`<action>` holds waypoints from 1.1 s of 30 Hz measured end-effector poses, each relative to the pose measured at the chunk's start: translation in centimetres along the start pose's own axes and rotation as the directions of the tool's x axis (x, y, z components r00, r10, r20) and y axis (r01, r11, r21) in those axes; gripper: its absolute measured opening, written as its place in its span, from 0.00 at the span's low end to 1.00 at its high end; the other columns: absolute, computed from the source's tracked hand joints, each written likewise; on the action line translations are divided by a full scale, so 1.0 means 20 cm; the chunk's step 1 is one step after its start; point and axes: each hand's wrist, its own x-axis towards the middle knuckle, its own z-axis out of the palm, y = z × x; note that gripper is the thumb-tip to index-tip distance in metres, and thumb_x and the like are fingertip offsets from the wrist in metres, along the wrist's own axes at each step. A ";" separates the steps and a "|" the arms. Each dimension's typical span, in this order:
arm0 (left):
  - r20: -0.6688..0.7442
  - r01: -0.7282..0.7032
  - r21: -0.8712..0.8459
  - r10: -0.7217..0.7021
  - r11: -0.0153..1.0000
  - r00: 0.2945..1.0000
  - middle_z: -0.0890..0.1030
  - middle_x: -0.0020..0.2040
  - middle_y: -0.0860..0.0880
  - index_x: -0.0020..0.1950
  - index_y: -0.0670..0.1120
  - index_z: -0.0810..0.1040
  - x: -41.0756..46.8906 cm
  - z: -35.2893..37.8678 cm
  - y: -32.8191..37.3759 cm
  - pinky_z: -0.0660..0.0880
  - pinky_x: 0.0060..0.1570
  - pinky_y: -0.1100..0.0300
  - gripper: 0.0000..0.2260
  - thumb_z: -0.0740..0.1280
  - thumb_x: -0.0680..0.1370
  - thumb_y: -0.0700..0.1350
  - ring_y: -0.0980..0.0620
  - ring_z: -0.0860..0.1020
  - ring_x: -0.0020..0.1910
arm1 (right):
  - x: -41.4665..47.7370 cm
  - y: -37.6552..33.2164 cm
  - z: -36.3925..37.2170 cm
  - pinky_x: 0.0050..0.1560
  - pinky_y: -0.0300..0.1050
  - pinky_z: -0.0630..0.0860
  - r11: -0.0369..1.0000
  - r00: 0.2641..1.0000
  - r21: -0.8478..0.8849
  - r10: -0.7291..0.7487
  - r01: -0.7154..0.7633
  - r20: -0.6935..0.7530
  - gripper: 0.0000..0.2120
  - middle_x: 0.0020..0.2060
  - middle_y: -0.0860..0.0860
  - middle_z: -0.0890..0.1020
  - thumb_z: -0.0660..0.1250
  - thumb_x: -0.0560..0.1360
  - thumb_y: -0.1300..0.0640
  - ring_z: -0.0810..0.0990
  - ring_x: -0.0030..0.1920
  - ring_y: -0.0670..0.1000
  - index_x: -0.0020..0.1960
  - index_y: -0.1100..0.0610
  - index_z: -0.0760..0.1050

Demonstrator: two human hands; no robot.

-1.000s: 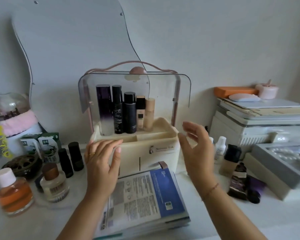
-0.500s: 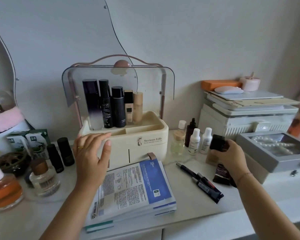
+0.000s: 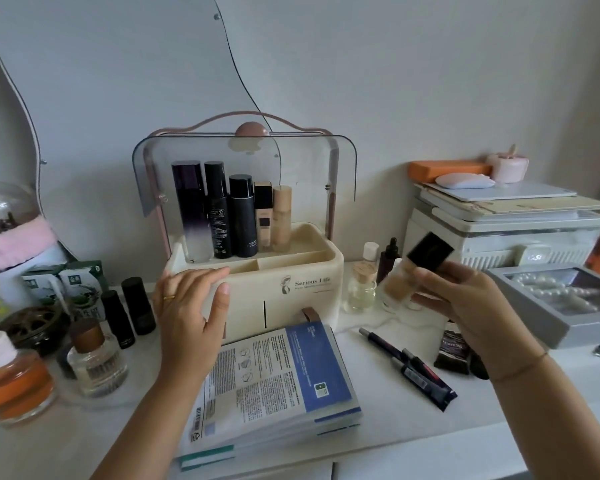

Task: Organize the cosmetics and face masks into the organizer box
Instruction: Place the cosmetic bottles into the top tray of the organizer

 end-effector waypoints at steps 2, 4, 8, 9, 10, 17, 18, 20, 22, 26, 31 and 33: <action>0.002 0.004 -0.003 -0.003 1.000 1.000 0.82 0.50 0.51 0.55 0.46 0.81 0.00 0.00 0.00 0.55 0.70 0.54 0.17 0.56 0.80 0.51 0.48 0.75 0.54 | 0.00 -0.06 0.14 0.45 0.45 0.82 0.999 0.994 -0.001 -0.051 0.051 0.095 0.21 0.47 0.55 0.86 0.73 0.62 0.58 0.85 0.46 0.54 0.54 0.61 0.78; 0.013 0.006 -0.008 -0.006 1.000 1.000 0.82 0.50 0.51 0.55 0.46 0.81 0.00 0.00 0.01 0.58 0.70 0.49 0.17 0.56 0.80 0.52 0.47 0.75 0.54 | 0.02 -0.09 0.29 0.45 0.43 0.82 0.990 0.986 -0.062 -0.116 0.124 0.122 0.18 0.44 0.53 0.86 0.74 0.61 0.58 0.85 0.45 0.52 0.51 0.58 0.79; 0.025 0.000 -0.013 0.001 1.000 1.000 0.81 0.50 0.51 0.56 0.45 0.81 0.00 -0.01 0.01 0.61 0.67 0.47 0.18 0.55 0.80 0.52 0.49 0.75 0.54 | 0.12 -0.08 0.58 0.43 0.35 0.80 0.888 0.946 -0.326 -0.311 0.325 0.095 0.14 0.41 0.45 0.85 0.75 0.66 0.60 0.83 0.43 0.42 0.49 0.49 0.77; 0.025 -0.002 -0.020 0.002 1.000 1.000 0.81 0.51 0.52 0.56 0.46 0.81 0.00 -0.01 0.01 0.60 0.68 0.50 0.18 0.56 0.80 0.52 0.50 0.74 0.54 | 0.15 -0.08 0.64 0.44 0.33 0.78 0.843 0.928 -0.393 -0.361 0.368 0.096 0.15 0.42 0.43 0.84 0.75 0.67 0.58 0.82 0.44 0.40 0.51 0.48 0.77; 0.028 -0.001 -0.027 0.002 1.000 1.000 0.81 0.51 0.52 0.56 0.46 0.81 0.00 -0.02 0.02 0.59 0.68 0.53 0.18 0.56 0.79 0.52 0.51 0.74 0.55 | 0.18 -0.07 0.69 0.44 0.32 0.77 0.800 0.910 -0.444 -0.403 0.402 0.098 0.15 0.43 0.42 0.83 0.74 0.68 0.57 0.81 0.44 0.39 0.53 0.48 0.77; 0.031 0.004 -0.043 -0.003 0.999 1.000 0.79 0.50 0.57 0.57 0.49 0.81 0.00 -0.03 0.01 0.61 0.68 0.45 0.16 0.56 0.79 0.52 0.61 0.69 0.55 | 0.38 -0.03 0.87 0.40 0.50 0.81 0.594 0.919 -0.767 -0.395 0.243 -0.015 0.11 0.39 0.52 0.82 0.68 0.72 0.51 0.81 0.39 0.53 0.48 0.57 0.75; 0.029 0.004 -0.046 -0.003 0.999 1.000 0.79 0.50 0.57 0.57 0.49 0.80 0.00 -0.03 0.00 0.60 0.68 0.45 0.16 0.56 0.79 0.52 0.62 0.69 0.55 | 0.40 -0.02 0.88 0.40 0.51 0.80 0.558 0.930 -0.803 -0.367 0.208 -0.014 0.11 0.38 0.53 0.82 0.67 0.72 0.50 0.81 0.39 0.55 0.47 0.58 0.75; 0.030 0.002 -0.051 0.000 0.999 1.000 0.79 0.51 0.58 0.57 0.50 0.80 0.00 -0.02 0.00 0.61 0.68 0.46 0.15 0.56 0.80 0.52 0.60 0.72 0.55 | 0.42 -0.01 0.89 0.38 0.47 0.79 0.485 0.943 -0.857 -0.334 0.173 0.001 0.12 0.37 0.53 0.81 0.65 0.73 0.49 0.80 0.38 0.55 0.46 0.59 0.74; 0.030 -0.001 -0.056 0.002 0.998 1.000 0.80 0.51 0.58 0.57 0.50 0.80 0.00 -0.01 -0.01 0.60 0.69 0.48 0.15 0.57 0.80 0.52 0.57 0.74 0.55 | 0.43 0.01 0.90 0.36 0.45 0.75 0.431 0.950 -0.889 -0.312 0.153 0.011 0.11 0.38 0.53 0.79 0.65 0.73 0.51 0.78 0.39 0.55 0.47 0.59 0.72; 0.030 0.003 -0.063 -0.001 0.998 1.000 0.80 0.51 0.57 0.57 0.50 0.80 0.00 0.00 -0.02 0.58 0.70 0.50 0.15 0.57 0.79 0.52 0.54 0.75 0.55 | 0.45 0.01 0.89 0.36 0.45 0.71 0.346 0.971 -0.932 -0.239 0.106 0.022 0.09 0.41 0.56 0.79 0.63 0.75 0.55 0.75 0.39 0.56 0.50 0.61 0.71; 0.012 -0.010 -0.064 0.010 0.998 1.000 0.79 0.50 0.57 0.57 0.50 0.80 0.00 0.00 -0.02 0.60 0.68 0.46 0.15 0.57 0.79 0.51 0.57 0.72 0.55 | 0.46 0.00 0.88 0.39 0.45 0.72 0.274 0.978 -0.959 -0.209 0.076 0.018 0.09 0.48 0.58 0.80 0.57 0.75 0.69 0.74 0.41 0.56 0.50 0.62 0.74; 0.013 -0.009 -0.068 0.009 0.998 1.000 0.79 0.50 0.57 0.57 0.50 0.80 0.00 0.00 -0.02 0.59 0.69 0.47 0.15 0.57 0.79 0.51 0.56 0.73 0.55 | 0.47 0.00 0.88 0.40 0.45 0.71 0.287 0.976 -0.955 -0.220 0.069 0.005 0.11 0.48 0.59 0.80 0.56 0.74 0.70 0.75 0.42 0.57 0.51 0.62 0.74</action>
